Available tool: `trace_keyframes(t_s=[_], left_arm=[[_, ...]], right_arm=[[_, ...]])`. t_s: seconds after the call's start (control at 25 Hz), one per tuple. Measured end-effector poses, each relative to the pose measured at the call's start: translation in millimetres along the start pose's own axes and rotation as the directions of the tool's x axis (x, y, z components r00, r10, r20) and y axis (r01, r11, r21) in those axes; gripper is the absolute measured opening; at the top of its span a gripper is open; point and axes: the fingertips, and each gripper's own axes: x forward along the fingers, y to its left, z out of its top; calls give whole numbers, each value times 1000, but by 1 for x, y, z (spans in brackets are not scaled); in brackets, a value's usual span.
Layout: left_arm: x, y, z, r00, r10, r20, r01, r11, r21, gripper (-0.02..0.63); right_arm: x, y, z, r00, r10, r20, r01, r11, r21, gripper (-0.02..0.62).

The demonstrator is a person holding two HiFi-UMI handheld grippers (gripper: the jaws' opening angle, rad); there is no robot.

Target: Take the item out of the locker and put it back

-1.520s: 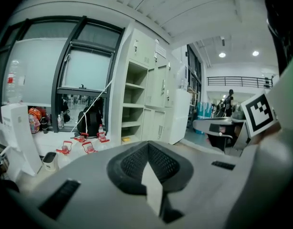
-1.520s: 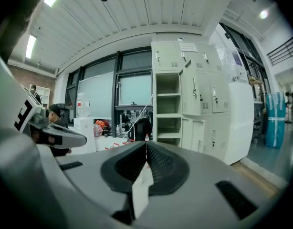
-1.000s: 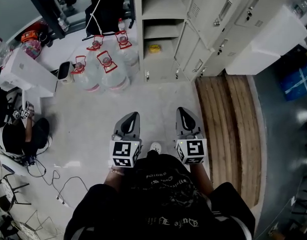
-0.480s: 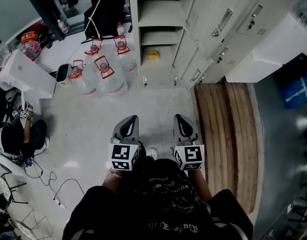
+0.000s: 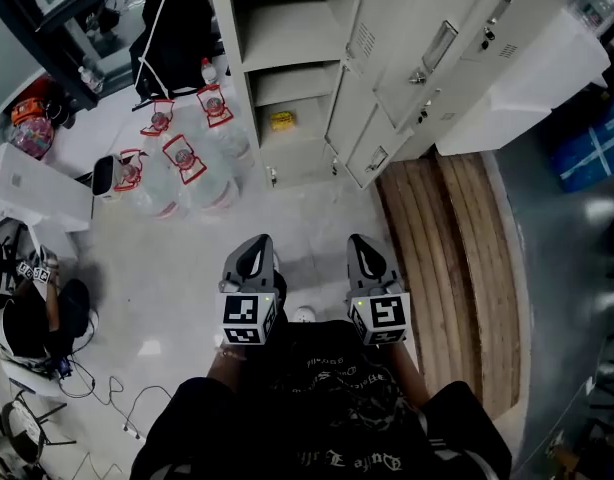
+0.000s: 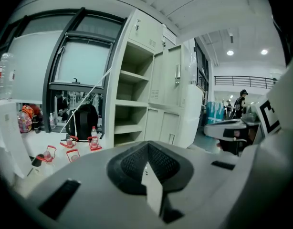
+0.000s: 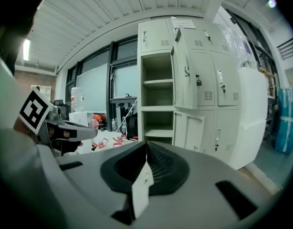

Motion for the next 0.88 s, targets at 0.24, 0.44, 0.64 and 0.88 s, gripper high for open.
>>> trace_keyframes(t_s=[0.24,0.44,0.64,0.88], left_arm=[[49,29,27,999,-37,13,37,999,24,6],[83,59,44,998,-54,8,54,998,38,6],[112,92,53,999,-54,-9,54,998,42,6],[136,117,58,997,-73,-18,74,996,56,6]], right_arm=[[52,-10,20,1000,-30,8,30,999,14,5],[100,-10,35,999,-36,1,36,999,14,6],[140,-11,45,999,-53,-4,53,998,28,6],[174,-11,46,996,-83,-15,84,995,46,6]])
